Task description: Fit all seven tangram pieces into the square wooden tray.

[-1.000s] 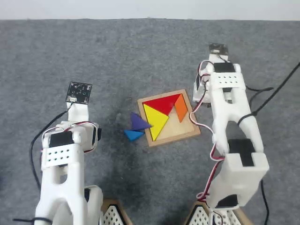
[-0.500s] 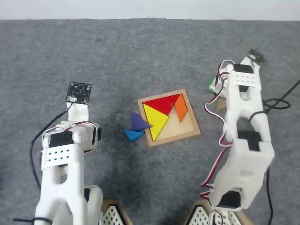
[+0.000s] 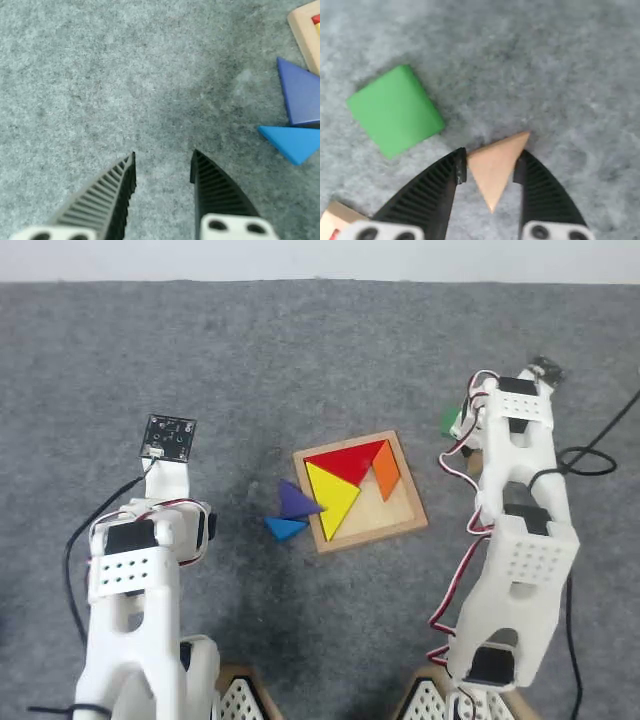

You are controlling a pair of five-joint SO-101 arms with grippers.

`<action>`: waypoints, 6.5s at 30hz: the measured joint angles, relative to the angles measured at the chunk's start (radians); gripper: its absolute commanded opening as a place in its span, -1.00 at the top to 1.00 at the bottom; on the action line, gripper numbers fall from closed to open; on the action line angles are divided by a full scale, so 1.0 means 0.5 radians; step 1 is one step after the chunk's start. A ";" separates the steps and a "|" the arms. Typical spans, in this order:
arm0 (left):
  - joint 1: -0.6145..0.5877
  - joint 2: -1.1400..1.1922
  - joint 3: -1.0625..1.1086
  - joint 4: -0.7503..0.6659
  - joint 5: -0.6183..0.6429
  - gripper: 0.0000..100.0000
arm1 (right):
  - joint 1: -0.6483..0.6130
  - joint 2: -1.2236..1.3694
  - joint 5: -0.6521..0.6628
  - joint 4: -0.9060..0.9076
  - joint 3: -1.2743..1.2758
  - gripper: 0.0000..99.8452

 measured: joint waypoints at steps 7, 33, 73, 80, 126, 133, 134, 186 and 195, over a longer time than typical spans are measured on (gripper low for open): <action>0.000 0.000 0.000 0.000 0.000 0.65 | 0.034 0.000 -0.034 0.104 -0.021 0.89; 0.000 0.000 0.000 0.000 0.000 0.65 | -1.102 -0.706 1.320 0.675 0.325 0.98; 0.000 -0.012 0.000 0.000 0.000 0.65 | -0.942 -0.571 1.844 0.015 0.770 0.54; 0.000 -0.012 0.000 0.000 0.000 0.65 | -0.936 -0.411 1.850 0.018 0.528 0.54; -0.003 -0.012 0.000 0.000 0.000 0.65 | -0.218 -0.166 1.605 -0.175 -0.040 0.49; 0.006 -0.012 0.000 0.000 0.000 0.65 | -0.212 0.402 1.283 0.061 -0.813 0.49; 0.006 -0.012 0.000 0.000 0.000 0.65 | -0.203 0.476 1.270 0.089 -0.896 0.49; 0.006 -0.012 0.000 0.000 0.000 0.65 | -1.007 -0.868 2.084 0.509 0.614 0.98; 0.006 -0.012 0.000 0.000 0.000 0.65 | -1.007 -0.718 2.120 -0.015 0.939 0.98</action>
